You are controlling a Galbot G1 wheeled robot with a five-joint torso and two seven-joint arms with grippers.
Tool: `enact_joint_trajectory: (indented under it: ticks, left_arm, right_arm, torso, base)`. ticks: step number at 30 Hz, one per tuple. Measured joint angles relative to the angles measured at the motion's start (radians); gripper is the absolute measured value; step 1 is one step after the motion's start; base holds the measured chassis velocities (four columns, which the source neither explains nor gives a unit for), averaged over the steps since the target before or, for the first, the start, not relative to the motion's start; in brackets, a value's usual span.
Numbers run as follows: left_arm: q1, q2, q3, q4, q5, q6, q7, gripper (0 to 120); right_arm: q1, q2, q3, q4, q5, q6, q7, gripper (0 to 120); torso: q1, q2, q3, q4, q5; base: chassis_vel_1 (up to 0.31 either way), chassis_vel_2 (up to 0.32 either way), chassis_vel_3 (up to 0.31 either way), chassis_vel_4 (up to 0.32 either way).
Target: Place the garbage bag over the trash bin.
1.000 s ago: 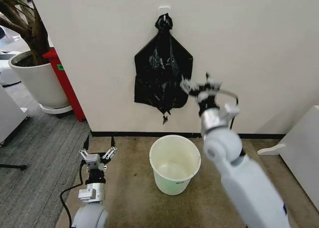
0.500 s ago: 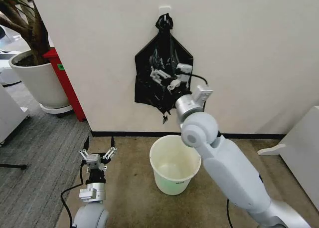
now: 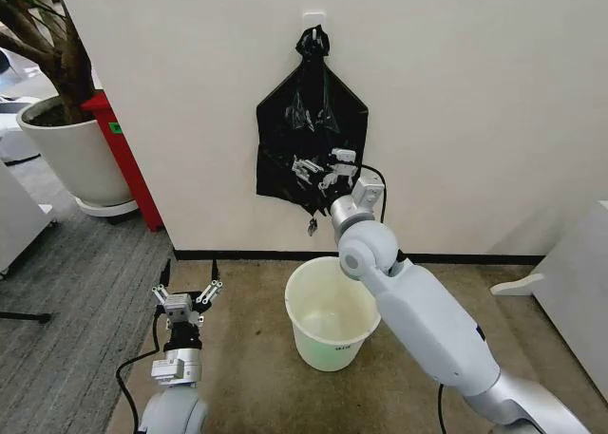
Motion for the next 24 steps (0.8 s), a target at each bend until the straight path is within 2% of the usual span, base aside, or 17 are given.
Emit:
enact_joint_trajectory:
  ticks: [5, 9, 11, 16, 19, 20, 24]
  left_arm:
    - [0.001, 0.0, -0.001, -0.008, -0.002, -0.001, 0.0, 97]
    - [0.002, 0.002, -0.002, -0.016, -0.004, -0.001, -0.001, 97]
    - [0.002, 0.003, -0.002, -0.016, -0.004, -0.001, -0.001, 96]
    - [-0.003, 0.008, -0.001, -0.022, -0.007, 0.001, -0.001, 97]
    - [-0.005, 0.008, 0.0, -0.023, -0.008, 0.003, -0.001, 97]
    - [-0.005, 0.008, 0.0, -0.023, -0.008, 0.003, -0.001, 97]
    - [-0.003, 0.006, 0.001, -0.025, -0.007, 0.003, -0.001, 97]
  right_arm:
    - [0.02, -0.004, -0.002, -0.062, -0.02, 0.023, -0.011, 98]
    - [0.013, -0.011, 0.006, -0.071, -0.029, 0.034, -0.013, 82]
    - [0.011, -0.012, 0.006, -0.07, -0.029, 0.034, -0.013, 81]
    - [-0.015, -0.013, 0.016, -0.005, -0.032, 0.03, -0.012, 56]
    - [-0.024, -0.027, 0.021, 0.062, -0.027, 0.02, -0.012, 45]
    - [-0.024, -0.027, 0.021, 0.062, -0.027, 0.02, -0.012, 45]
    - [-0.035, -0.032, 0.03, 0.085, -0.025, 0.017, -0.012, 28]
  torso:
    - [0.0, 0.0, 0.0, 0.0002, 0.0]
    - [0.0, 0.0, 0.0, 0.0, 0.0]
    - [0.0, 0.0, 0.0, 0.0, 0.0]
    - [0.0, 0.0, 0.0, 0.0001, 0.0001]
    - [0.0, 0.0, 0.0, 0.0, 0.0]
    - [0.0, 0.0, 0.0, 0.0, 0.0]
    - [0.0, 0.0, 0.0, 0.0001, 0.0]
  base:
    - [0.0, 0.0, 0.0, 0.0]
    - [0.0, 0.0, 0.0, 0.0]
    - [0.0, 0.0, 0.0, 0.0]
    - [0.0, 0.0, 0.0, 0.0]
    - [0.0, 0.0, 0.0, 0.0]
    - [0.0, 0.0, 0.0, 0.0]
    - [0.0, 0.0, 0.0, 0.0]
